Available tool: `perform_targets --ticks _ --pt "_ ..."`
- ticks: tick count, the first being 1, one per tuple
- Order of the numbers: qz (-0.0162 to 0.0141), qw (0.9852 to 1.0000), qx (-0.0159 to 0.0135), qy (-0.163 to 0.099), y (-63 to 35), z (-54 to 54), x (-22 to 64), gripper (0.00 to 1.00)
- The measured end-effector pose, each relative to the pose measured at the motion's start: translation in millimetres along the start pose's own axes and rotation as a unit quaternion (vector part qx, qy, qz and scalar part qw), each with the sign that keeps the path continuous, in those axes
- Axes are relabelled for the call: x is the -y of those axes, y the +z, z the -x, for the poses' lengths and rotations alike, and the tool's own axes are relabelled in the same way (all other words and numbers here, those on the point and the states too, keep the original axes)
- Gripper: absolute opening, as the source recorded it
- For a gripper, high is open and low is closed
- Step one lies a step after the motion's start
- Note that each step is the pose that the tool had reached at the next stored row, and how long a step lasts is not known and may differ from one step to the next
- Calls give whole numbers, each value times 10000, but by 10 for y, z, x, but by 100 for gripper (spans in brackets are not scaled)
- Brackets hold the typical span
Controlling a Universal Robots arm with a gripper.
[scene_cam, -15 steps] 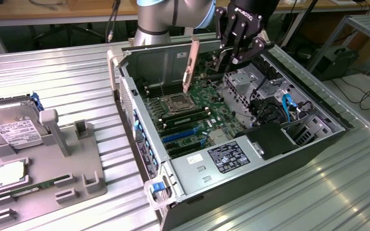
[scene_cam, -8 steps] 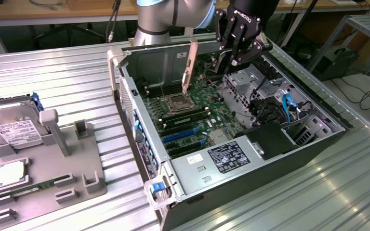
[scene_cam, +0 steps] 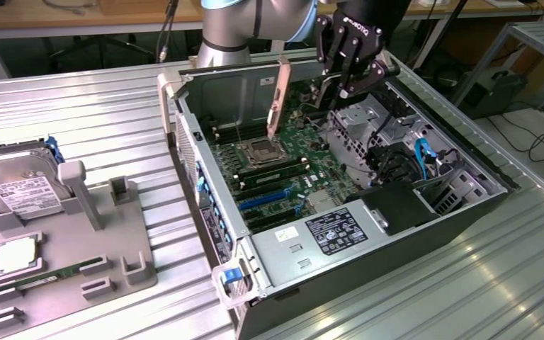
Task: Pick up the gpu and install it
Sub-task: 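Insert the gpu into the slot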
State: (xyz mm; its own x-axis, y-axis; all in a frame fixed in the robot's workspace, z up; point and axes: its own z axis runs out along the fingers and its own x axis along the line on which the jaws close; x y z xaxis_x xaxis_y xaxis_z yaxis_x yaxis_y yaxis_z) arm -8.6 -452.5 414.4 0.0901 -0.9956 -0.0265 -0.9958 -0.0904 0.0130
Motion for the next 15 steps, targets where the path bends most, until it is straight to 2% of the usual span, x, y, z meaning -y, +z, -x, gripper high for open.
perform_targets --ticks 7,15 --pt "0 10000 0 0 42 -1 0 28" --pt "-2 10000 2 86 183 -6 -14 28"
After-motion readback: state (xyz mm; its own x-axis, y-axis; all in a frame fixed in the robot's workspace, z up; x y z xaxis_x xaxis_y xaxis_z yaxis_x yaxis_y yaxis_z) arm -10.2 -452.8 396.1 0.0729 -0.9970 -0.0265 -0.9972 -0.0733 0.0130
